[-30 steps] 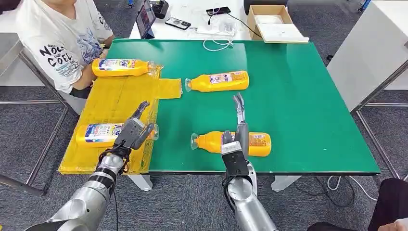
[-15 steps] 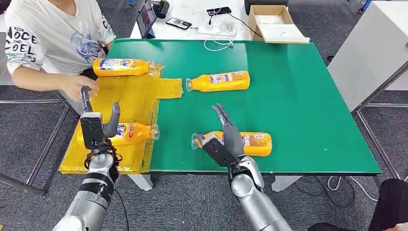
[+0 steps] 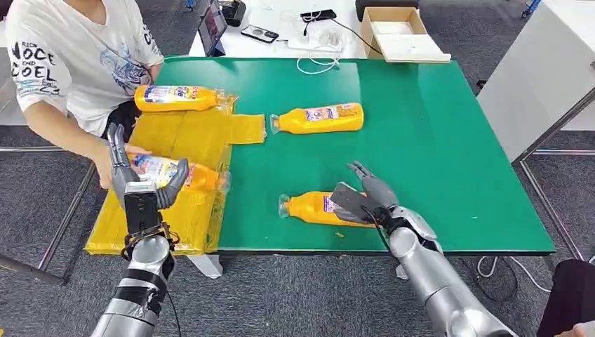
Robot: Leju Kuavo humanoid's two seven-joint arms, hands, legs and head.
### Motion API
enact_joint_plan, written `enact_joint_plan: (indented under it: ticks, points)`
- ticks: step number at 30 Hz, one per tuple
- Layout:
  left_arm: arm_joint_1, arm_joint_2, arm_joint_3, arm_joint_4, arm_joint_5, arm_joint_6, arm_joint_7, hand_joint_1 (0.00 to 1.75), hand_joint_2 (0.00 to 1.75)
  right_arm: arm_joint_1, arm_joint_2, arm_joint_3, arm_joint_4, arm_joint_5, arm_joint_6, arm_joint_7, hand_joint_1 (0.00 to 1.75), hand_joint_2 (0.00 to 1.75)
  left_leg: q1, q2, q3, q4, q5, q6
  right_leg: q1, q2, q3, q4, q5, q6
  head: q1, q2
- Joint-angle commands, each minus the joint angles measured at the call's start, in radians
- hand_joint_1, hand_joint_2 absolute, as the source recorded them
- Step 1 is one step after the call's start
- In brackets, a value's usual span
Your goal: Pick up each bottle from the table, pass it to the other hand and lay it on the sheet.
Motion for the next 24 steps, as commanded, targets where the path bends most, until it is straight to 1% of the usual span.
enact_joint_plan:
  ticks: [1,4,5,8,9,10,11,12,18,22,24]
  points:
    - [-0.019,0.005,-0.062,0.060,0.004,-0.018,0.005,0.00,1.75,-0.024,-0.079,0.084,0.093,-0.003,0.018,0.008,0.00,1.75,0.000,0.000,0.003,-0.001,-0.001,0.001,0.000,-0.001,0.003,-0.001,-0.001,-0.002,0.000,0.000]
    - [-0.022,0.003,-0.062,0.066,0.005,-0.020,0.005,0.00,1.75,-0.022,-0.088,0.085,0.087,-0.004,0.025,0.014,0.00,1.75,0.000,-0.001,0.006,-0.001,-0.001,0.001,0.001,-0.002,0.006,-0.001,-0.002,-0.003,0.000,0.000]
    - [-0.027,0.001,-0.066,0.076,0.005,-0.025,0.005,0.00,1.75,-0.020,-0.095,0.092,0.084,-0.005,0.042,0.025,0.00,1.75,0.000,-0.001,0.003,-0.001,-0.001,0.001,0.000,-0.002,0.004,-0.001,-0.001,-0.002,0.000,0.000]
    - [-0.040,-0.004,-0.074,0.106,0.000,-0.022,0.005,0.00,1.75,-0.018,-0.107,0.117,0.092,-0.015,0.085,0.028,0.00,1.75,0.000,-0.001,0.006,-0.001,-0.001,0.002,0.000,-0.003,0.006,-0.002,-0.002,-0.002,0.000,0.000]
    - [-0.046,-0.008,-0.073,0.117,-0.001,-0.014,0.005,0.00,1.75,-0.017,-0.112,0.124,0.097,-0.024,0.101,0.023,0.00,1.75,0.000,-0.001,0.003,-0.001,0.000,0.001,0.000,-0.003,0.004,-0.001,-0.001,-0.001,0.000,0.000]
    - [-0.049,-0.010,-0.073,0.122,0.002,-0.018,0.005,0.00,1.75,-0.018,-0.117,0.131,0.099,-0.026,0.114,0.020,0.00,1.75,0.000,-0.001,0.006,-0.001,-0.001,0.001,0.001,-0.003,0.007,-0.002,-0.001,-0.002,0.000,0.000]
    - [-0.055,-0.012,-0.074,0.131,0.002,-0.016,0.005,0.00,1.75,-0.017,-0.122,0.132,0.104,-0.034,0.118,0.016,0.00,1.75,0.000,-0.002,0.004,-0.001,0.000,0.001,0.000,-0.003,0.004,-0.001,-0.001,-0.001,0.000,0.000]
    - [-0.055,-0.012,-0.074,0.131,0.002,-0.016,0.005,0.00,1.75,-0.017,-0.122,0.132,0.104,-0.034,0.118,0.016,0.00,1.75,0.000,-0.002,0.005,-0.001,0.000,0.001,0.001,-0.003,0.006,-0.002,-0.001,-0.002,0.000,0.000]
    - [-0.070,-0.021,-0.089,0.165,0.013,-0.039,0.005,0.00,1.75,-0.037,-0.136,0.173,0.139,-0.056,0.164,0.020,0.00,1.75,0.000,-0.002,0.008,-0.001,-0.001,0.001,0.001,-0.004,0.008,-0.002,-0.001,-0.003,0.000,0.000]
    - [-0.073,-0.023,-0.090,0.170,0.011,-0.038,0.005,0.00,1.75,-0.042,-0.141,0.180,0.144,-0.053,0.169,0.022,0.00,1.75,0.000,-0.001,0.008,-0.001,0.000,0.001,0.001,-0.003,0.008,-0.002,-0.001,-0.002,0.000,0.000]
    - [-0.081,-0.023,-0.095,0.183,0.018,-0.044,0.005,0.00,1.75,-0.065,-0.161,0.214,0.162,-0.054,0.203,0.023,0.00,1.75,0.000,-0.001,0.009,-0.001,0.000,0.001,0.001,-0.003,0.009,-0.002,-0.001,-0.002,0.000,0.000]
